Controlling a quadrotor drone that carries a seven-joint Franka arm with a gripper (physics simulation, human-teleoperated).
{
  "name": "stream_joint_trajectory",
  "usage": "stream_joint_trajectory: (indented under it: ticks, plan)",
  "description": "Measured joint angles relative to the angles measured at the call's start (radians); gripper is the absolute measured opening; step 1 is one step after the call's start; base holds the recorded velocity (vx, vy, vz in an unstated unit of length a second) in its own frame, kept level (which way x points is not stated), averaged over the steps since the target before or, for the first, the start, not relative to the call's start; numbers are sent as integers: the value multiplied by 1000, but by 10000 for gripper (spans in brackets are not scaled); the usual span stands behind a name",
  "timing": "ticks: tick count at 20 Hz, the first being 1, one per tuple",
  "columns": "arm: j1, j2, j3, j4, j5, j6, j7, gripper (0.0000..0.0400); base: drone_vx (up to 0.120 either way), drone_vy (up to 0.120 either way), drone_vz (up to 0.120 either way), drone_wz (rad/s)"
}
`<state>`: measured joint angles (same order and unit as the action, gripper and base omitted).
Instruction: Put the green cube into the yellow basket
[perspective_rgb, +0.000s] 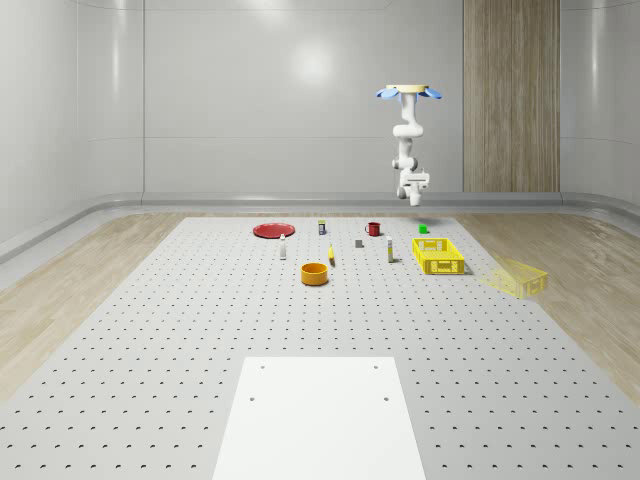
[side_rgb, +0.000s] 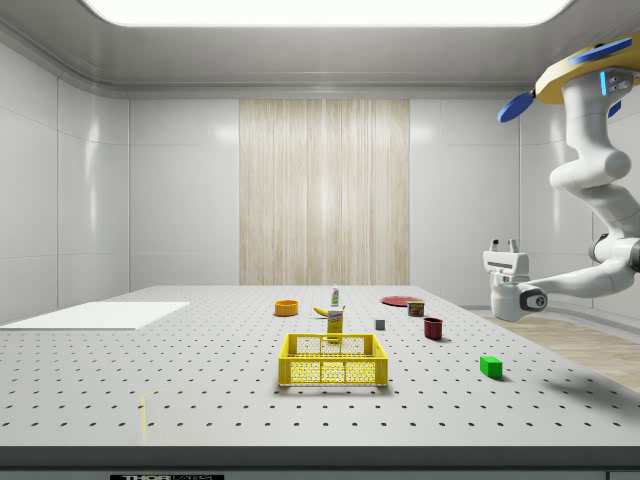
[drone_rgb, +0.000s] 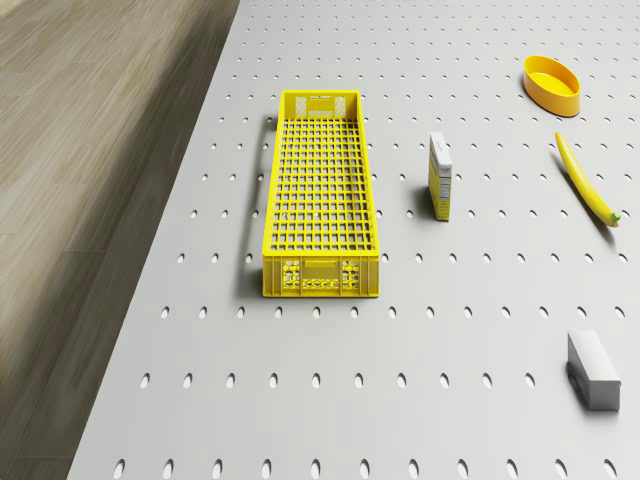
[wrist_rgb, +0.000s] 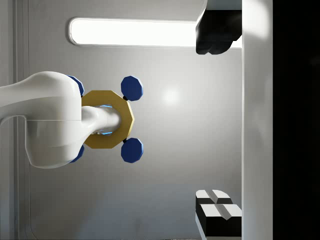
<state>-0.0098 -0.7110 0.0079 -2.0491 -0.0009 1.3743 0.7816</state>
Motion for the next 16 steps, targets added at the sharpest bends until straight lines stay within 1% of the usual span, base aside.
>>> stream_joint_trajectory:
  ticks: [2, 5, 7, 8, 16]
  plan:
    - [0, -1, 1, -1, -2, 2, 0, 400, 20, 120, 0, 0]
    - [-1, -3, 4, -3, -6, 4, 1, 400, 120, 0, -13, 0]
    - [-2, -4, 7, -4, -10, 5, 1, 400, 100, 0, -120, 0]
    - [-3, -4, 9, -4, -12, 6, 1, 400, 0, 0, -80, 0]
    - [-14, -9, 43, -10, -60, 13, 8, 400, 0, 0, 0, 0]
